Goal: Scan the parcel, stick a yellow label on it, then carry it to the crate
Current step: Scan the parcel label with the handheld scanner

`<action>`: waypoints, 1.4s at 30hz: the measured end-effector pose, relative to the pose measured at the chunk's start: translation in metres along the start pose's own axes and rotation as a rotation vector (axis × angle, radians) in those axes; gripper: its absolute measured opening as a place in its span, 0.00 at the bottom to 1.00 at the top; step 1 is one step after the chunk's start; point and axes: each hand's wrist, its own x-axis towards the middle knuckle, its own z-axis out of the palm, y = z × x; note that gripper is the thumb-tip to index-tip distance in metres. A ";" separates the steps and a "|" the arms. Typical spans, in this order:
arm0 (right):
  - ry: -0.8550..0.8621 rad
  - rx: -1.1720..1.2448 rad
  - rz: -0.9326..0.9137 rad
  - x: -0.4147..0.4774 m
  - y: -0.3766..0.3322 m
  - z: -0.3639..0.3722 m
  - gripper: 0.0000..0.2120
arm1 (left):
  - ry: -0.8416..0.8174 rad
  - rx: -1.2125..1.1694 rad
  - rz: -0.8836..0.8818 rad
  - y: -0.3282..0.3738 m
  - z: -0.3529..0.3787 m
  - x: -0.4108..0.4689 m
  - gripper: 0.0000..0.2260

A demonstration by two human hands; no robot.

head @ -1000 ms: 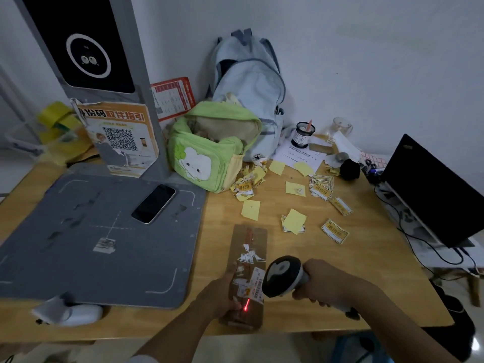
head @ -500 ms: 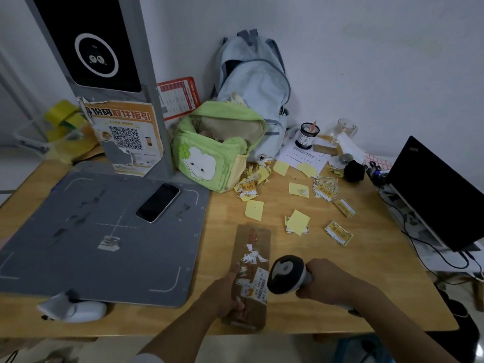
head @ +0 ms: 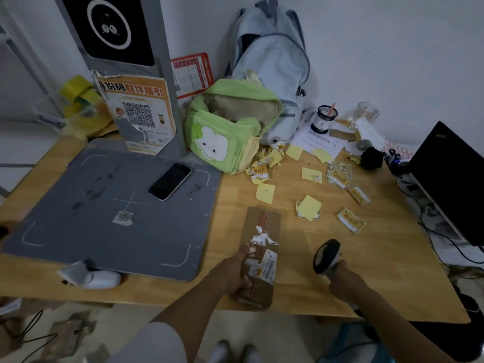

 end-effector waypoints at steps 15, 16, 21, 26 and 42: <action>0.072 0.080 0.022 0.041 0.030 0.063 0.25 | 0.005 0.064 -0.013 -0.006 0.003 0.006 0.47; 0.063 0.118 0.017 0.034 0.027 0.058 0.25 | 0.003 0.085 -0.008 -0.007 0.003 0.006 0.48; 0.047 0.395 0.120 0.006 0.027 0.029 0.34 | 0.062 0.293 0.000 -0.004 -0.001 0.001 0.45; 0.287 0.720 0.166 -0.008 0.037 0.004 0.21 | 0.215 0.392 0.072 0.011 -0.014 -0.004 0.29; 0.643 1.198 -0.101 -0.059 0.010 -0.122 0.07 | 0.259 -0.117 0.426 0.152 -0.125 0.011 0.11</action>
